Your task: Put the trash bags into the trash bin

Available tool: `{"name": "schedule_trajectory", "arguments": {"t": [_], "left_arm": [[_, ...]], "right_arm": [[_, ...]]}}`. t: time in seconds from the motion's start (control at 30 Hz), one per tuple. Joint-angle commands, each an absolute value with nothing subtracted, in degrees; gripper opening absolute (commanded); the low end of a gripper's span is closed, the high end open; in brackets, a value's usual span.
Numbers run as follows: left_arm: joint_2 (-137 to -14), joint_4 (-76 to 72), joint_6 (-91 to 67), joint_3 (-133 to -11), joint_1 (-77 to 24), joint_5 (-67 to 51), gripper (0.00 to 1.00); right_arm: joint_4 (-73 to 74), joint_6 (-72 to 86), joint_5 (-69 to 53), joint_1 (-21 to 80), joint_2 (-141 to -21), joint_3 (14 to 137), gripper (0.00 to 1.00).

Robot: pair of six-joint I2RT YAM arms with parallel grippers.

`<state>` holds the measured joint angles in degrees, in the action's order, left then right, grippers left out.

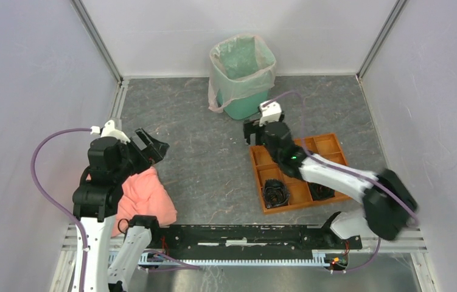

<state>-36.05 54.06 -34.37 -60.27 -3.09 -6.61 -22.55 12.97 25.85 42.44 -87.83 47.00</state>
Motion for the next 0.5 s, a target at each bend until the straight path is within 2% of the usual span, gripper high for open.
{"name": "schedule_trajectory", "arguments": {"t": [0.0, 0.1, 0.2, 0.33, 0.47], "left_arm": [[-38.3, 49.7, -32.7, -65.6, -3.1, -9.0, 1.00], [-40.8, 49.4, -31.3, -72.7, -3.1, -7.8, 1.00], [-43.0, 47.9, -28.9, -79.4, -3.2, -6.2, 1.00], [-44.3, 44.4, -27.1, -86.0, -3.1, -4.0, 1.00], [-45.2, 43.7, -26.1, -91.6, -3.1, -2.6, 1.00]], "right_arm": [[0.4, 11.5, 22.0, 43.0, -66.8, 48.9, 0.98], [14.2, 7.3, 22.9, 43.1, -56.5, 56.2, 0.98], [19.5, 3.5, 23.5, 43.1, -48.0, 61.5, 0.98], [24.5, 0.5, 25.3, 43.0, -44.7, 72.2, 0.98], [24.0, -2.7, 26.1, 43.1, -41.9, 76.2, 0.98]]}}
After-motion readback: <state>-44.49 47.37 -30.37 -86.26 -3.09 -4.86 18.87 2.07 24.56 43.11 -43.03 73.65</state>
